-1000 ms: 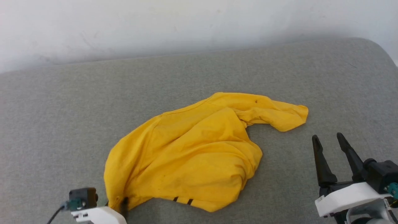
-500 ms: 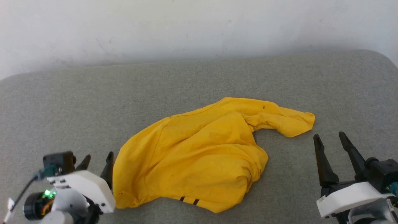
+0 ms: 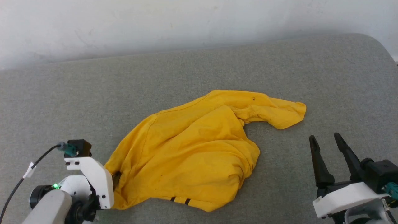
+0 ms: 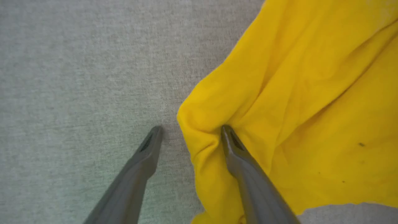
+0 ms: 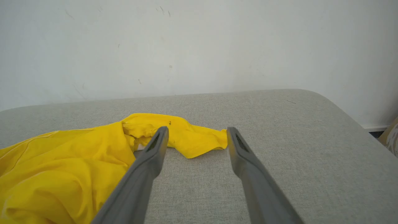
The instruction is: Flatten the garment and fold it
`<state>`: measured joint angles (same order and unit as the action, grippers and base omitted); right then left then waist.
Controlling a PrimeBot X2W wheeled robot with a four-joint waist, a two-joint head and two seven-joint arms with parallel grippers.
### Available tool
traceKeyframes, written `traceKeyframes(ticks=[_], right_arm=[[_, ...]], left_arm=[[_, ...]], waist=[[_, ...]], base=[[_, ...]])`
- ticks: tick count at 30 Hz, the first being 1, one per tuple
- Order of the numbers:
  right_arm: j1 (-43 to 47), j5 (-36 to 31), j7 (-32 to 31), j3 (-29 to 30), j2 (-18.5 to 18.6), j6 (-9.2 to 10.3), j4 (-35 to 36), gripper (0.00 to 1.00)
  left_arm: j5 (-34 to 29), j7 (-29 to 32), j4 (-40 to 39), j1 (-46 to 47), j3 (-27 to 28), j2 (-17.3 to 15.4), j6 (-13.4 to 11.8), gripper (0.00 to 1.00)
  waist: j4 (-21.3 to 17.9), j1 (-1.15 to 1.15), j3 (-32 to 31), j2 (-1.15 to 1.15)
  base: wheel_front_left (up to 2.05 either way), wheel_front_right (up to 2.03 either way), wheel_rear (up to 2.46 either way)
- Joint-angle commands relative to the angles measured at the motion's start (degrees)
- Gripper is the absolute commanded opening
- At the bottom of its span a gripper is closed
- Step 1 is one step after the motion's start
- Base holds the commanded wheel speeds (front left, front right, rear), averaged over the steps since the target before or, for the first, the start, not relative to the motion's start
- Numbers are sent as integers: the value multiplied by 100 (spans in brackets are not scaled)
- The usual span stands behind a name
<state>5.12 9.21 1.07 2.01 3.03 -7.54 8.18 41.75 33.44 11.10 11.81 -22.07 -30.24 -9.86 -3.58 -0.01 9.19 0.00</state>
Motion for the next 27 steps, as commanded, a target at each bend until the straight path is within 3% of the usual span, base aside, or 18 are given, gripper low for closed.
traceKeyframes(ticks=[1,3,4,6,7,15,22,27], right_arm=[[-65,36,33,2,-15,5,-20,100],[-94,50,49,-9,-15,5,-52,100],[-107,55,55,-11,-15,5,-65,100],[-135,71,58,-4,-15,5,-92,100],[-156,69,53,8,-15,5,-105,100],[-682,234,-284,192,249,5,-650,100],[-1805,1042,-1180,208,1045,5,-2355,100],[-2764,1743,-1592,-48,1372,5,-3347,100]], left_arm=[[-14,161,180,-75,-199,117,47,100],[-30,325,314,-49,-296,140,22,100],[-38,366,360,-35,-330,154,18,81],[12,375,416,-29,-329,224,1,5],[42,330,422,-28,-306,257,4,0],[9,-693,78,-200,95,359,-161,0],[-210,-1472,-641,-365,248,468,-365,0],[-406,-1739,-1114,-261,192,538,-422,0]], waist=[[-66,1,70,0],[-85,1,94,0],[-90,1,102,0],[-96,1,105,0],[-95,1,103,0],[12,1,47,0],[357,1,160,0],[612,1,421,0]], base=[[0,0,0],[0,0,0],[0,0,0],[0,0,0],[0,0,0],[0,0,0],[0,0,0],[0,0,0]])
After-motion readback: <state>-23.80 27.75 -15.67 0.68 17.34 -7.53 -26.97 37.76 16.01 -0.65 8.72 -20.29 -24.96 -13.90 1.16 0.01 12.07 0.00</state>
